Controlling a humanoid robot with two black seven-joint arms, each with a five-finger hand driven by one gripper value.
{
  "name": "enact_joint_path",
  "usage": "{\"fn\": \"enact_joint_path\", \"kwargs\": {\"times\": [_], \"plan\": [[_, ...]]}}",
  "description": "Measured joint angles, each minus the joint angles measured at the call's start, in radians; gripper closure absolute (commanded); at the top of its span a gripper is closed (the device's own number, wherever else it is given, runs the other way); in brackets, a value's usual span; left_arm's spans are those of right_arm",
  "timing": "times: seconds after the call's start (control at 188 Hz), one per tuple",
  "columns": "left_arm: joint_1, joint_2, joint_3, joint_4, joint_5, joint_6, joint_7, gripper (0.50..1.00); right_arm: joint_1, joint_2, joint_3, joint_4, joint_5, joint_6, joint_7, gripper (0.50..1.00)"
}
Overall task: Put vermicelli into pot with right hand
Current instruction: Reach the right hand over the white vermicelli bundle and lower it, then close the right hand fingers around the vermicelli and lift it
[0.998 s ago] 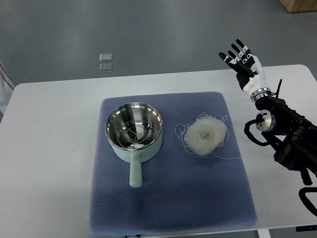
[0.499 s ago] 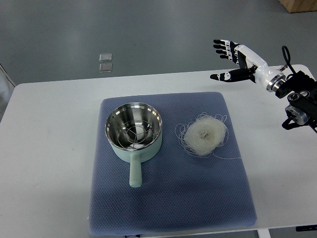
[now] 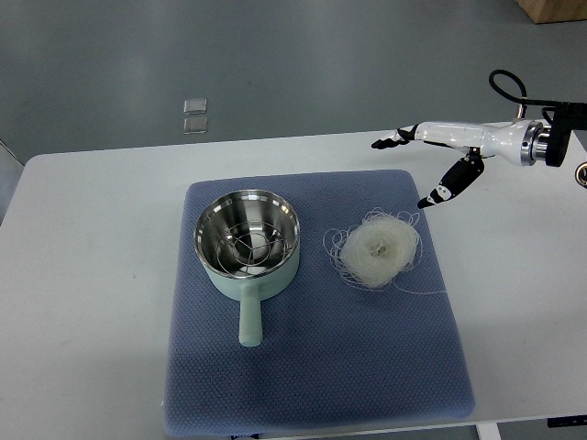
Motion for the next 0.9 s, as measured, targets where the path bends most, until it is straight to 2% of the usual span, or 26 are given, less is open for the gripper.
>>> {"fn": "enact_joint_path", "kwargs": {"times": [0.096, 0.239, 0.903], "plan": [[0.0, 0.0, 0.0, 0.0, 0.0, 0.0, 0.0, 0.5, 0.019, -0.004, -0.018, 0.038, -0.137, 0.02, 0.0, 0.576], [0.0, 0.0, 0.0, 0.0, 0.0, 0.0, 0.0, 0.5, 0.058, 0.016, -0.077, 0.055, -0.249, 0.005, -0.003, 0.576], [0.0, 0.0, 0.0, 0.0, 0.0, 0.0, 0.0, 0.5, 0.05, 0.142, -0.189, 0.059, -0.283, -0.022, -0.012, 0.576]]}}
